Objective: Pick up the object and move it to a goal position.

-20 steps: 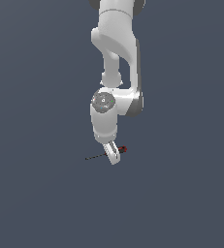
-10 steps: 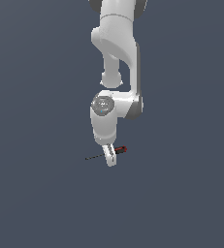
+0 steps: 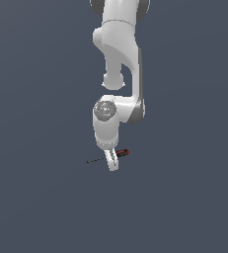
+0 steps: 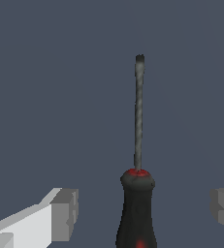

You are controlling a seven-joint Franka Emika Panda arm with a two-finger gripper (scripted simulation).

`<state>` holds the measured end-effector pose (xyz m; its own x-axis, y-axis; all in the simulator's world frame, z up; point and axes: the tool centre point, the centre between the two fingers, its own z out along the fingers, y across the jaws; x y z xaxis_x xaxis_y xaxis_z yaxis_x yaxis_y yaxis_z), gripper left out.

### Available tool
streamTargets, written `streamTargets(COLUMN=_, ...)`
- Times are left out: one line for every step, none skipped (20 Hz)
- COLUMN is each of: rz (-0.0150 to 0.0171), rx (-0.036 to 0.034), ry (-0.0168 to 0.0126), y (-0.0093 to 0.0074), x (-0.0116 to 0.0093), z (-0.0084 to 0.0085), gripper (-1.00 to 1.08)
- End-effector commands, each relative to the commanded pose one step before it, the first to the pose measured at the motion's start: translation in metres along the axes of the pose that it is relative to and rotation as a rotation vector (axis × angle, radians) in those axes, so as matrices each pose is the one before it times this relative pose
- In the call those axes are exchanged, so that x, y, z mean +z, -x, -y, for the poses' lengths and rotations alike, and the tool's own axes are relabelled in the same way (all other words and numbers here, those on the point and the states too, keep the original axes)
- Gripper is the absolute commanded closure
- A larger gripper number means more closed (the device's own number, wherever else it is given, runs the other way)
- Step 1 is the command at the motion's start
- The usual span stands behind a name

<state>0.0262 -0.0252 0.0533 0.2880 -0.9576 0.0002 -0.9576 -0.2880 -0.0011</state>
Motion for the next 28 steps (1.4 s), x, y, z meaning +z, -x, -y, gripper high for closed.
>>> streamTargets(rz=0.00039, rx=0.00152, ry=0.0013, y=0.00009, x=0.01226, z=-0.00094, gripper=-0.92)
streamTargets(rz=0.00003, rx=0.00069, ry=-0.00002, y=0.00005, x=0.006, z=-0.00022, gripper=-0.92)
streamTargets(rz=0.00002, rx=0.00069, ry=-0.00002, y=-0.00002, x=0.00531, z=-0.00019, gripper=-0.92)
streamTargets(rz=0.00001, rx=0.00049, ry=-0.00002, y=0.00001, x=0.00449, z=-0.00009, gripper=-0.92)
streamTargets(rz=0.0, rx=0.0, ry=0.0, y=0.00021, x=0.00367, z=0.00009, gripper=-0.92)
streamTargets(rz=-0.00002, rx=0.00049, ry=-0.00004, y=-0.00018, x=0.00283, z=0.00007, gripper=-0.92)
streamTargets(rz=0.0, rx=0.0, ry=0.0, y=0.00001, x=0.00205, z=0.00025, gripper=-0.92)
streamTargets(rz=0.0, rx=0.0, ry=0.0, y=-0.00008, x=0.00127, z=0.00032, gripper=-0.92)
streamTargets(rz=0.0, rx=0.0, ry=0.0, y=-0.00013, x=0.00058, z=0.00032, gripper=-0.92)
streamTargets(rz=0.0, rx=0.0, ry=0.0, y=-0.00007, x=0.00012, z=0.00014, gripper=-0.92)
streamTargets(rz=0.0, rx=0.0, ry=0.0, y=0.0, x=0.0, z=0.0, gripper=1.08)
streamTargets(rz=0.0, rx=0.0, ry=0.0, y=0.0, x=0.0, z=0.0, gripper=1.08)
streamTargets(rz=0.0, rx=0.0, ry=0.0, y=0.0, x=0.0, z=0.0, gripper=1.08)
streamTargets(rz=0.0, rx=0.0, ry=0.0, y=0.0, x=0.0, z=0.0, gripper=1.08)
streamTargets(rz=0.0, rx=0.0, ry=0.0, y=0.0, x=0.0, z=0.0, gripper=1.08)
streamTargets(rz=0.0, rx=0.0, ry=0.0, y=0.0, x=0.0, z=0.0, gripper=1.08)
streamTargets(rz=0.0, rx=0.0, ry=0.0, y=0.0, x=0.0, z=0.0, gripper=1.08)
streamTargets(rz=0.0, rx=0.0, ry=0.0, y=0.0, x=0.0, z=0.0, gripper=1.08)
streamTargets(rz=0.0, rx=0.0, ry=0.0, y=0.0, x=0.0, z=0.0, gripper=1.08)
streamTargets(rz=0.0, rx=0.0, ry=0.0, y=0.0, x=0.0, z=0.0, gripper=1.08)
streamTargets(rz=0.0, rx=0.0, ry=0.0, y=0.00003, x=-0.00016, z=-0.00009, gripper=1.08)
streamTargets(rz=-0.00059, rx=0.00045, ry=-0.00106, y=-0.00051, x=-0.0003, z=0.00032, gripper=1.08)
streamTargets(rz=-0.00164, rx=0.00164, ry=-0.0034, y=-0.00171, x=-0.001, z=0.00089, gripper=1.08)
streamTargets(rz=-0.00275, rx=0.00276, ry=-0.00572, y=-0.00287, x=-0.00171, z=0.00147, gripper=1.08)
streamTargets(rz=-0.00387, rx=0.00389, ry=-0.00805, y=-0.00404, x=-0.00241, z=0.00207, gripper=1.08)
streamTargets(rz=-0.005, rx=0.00502, ry=-0.0104, y=-0.00522, x=-0.00312, z=0.00267, gripper=1.08)
streamTargets(rz=-0.00615, rx=0.00619, ry=-0.01281, y=-0.00643, x=-0.00385, z=0.00328, gripper=1.08)
streamTargets(rz=-0.00733, rx=0.00739, ry=-0.01529, y=-0.00766, x=-0.0046, z=0.0039, gripper=1.08)
